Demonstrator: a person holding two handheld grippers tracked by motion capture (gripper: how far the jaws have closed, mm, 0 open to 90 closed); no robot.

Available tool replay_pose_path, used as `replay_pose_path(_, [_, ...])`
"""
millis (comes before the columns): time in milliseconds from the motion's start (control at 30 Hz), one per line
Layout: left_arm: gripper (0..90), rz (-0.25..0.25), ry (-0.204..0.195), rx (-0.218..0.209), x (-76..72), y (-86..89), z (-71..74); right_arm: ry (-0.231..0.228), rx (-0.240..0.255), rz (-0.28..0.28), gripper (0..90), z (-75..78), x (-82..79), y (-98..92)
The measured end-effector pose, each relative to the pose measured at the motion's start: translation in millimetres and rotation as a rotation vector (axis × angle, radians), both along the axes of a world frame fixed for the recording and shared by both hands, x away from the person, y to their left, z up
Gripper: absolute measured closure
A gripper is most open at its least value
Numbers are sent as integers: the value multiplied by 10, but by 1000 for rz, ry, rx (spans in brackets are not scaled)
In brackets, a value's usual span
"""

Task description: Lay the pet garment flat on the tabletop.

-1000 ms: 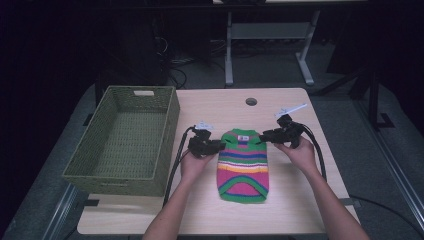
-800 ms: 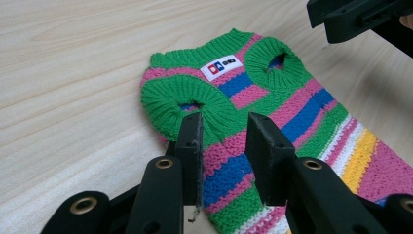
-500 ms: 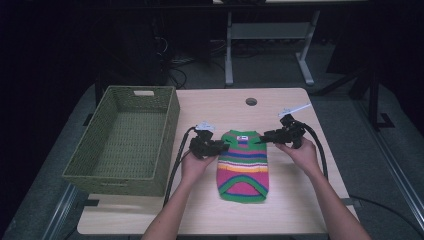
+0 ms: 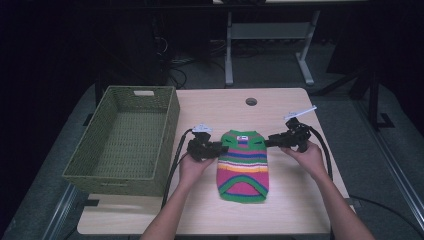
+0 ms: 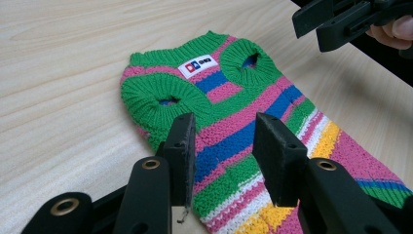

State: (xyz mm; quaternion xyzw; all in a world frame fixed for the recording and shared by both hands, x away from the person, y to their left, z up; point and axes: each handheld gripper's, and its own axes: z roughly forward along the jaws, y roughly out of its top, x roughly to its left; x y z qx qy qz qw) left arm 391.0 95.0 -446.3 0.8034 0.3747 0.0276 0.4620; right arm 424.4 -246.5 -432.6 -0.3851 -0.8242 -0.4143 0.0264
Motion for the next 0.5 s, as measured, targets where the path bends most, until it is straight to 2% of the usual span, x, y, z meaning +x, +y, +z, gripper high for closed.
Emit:
replay_pose_path(267, [545, -1, -4, 3, -37, 36, 32, 7, 11, 1, 497, 3, -37, -54])
replay_pose_path(500, [510, -7, -11, 19, -91, 51, 52, 14, -5, 11, 473, 35, -100, -83])
